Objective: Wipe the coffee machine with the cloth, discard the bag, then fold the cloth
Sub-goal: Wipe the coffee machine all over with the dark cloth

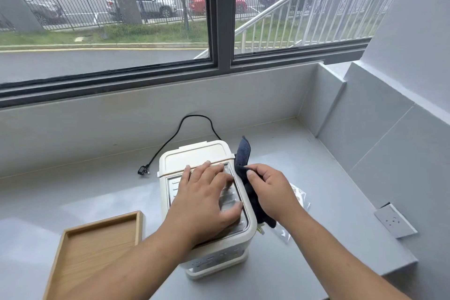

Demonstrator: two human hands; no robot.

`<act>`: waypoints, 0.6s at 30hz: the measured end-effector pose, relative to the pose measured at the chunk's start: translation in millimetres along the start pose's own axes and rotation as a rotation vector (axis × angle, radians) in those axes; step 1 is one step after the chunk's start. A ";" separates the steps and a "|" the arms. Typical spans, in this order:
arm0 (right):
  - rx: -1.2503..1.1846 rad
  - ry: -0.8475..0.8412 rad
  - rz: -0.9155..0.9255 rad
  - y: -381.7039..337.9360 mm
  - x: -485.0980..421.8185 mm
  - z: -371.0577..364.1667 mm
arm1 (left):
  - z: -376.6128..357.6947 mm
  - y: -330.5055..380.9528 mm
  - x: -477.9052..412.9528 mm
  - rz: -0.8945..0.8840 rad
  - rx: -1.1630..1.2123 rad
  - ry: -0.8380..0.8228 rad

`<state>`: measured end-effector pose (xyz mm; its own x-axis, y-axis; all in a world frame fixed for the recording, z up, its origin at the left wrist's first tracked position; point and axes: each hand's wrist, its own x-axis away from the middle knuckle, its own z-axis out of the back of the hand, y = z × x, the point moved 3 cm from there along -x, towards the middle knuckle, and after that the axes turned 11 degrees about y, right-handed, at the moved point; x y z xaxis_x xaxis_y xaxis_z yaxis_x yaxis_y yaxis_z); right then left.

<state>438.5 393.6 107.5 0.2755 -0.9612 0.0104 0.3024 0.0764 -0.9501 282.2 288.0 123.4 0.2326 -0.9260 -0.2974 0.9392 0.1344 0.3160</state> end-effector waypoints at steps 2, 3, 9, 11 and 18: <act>-0.042 0.010 -0.025 4.3 10.4 2.5 | 0.3 0.0 0.3 -0.003 0.001 0.010; -0.057 0.016 -0.032 5.4 14.8 3.6 | 0.2 -0.1 0.3 -0.004 0.002 0.012; -0.112 0.007 -0.068 4.8 38.2 11.1 | 0.5 -0.1 0.8 -0.007 0.011 0.020; -0.076 0.010 -0.047 2.3 43.0 13.9 | 0.6 -0.5 0.7 -0.011 0.007 0.019; -0.015 -0.005 0.051 -23.9 40.3 14.8 | 4.1 -2.6 0.0 0.009 0.086 0.025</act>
<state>455.9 356.9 135.3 0.2948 -0.9549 -0.0366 0.2746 0.1213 -0.9539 278.7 286.1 126.2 0.2484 -0.9156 -0.3161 0.9120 0.1111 0.3950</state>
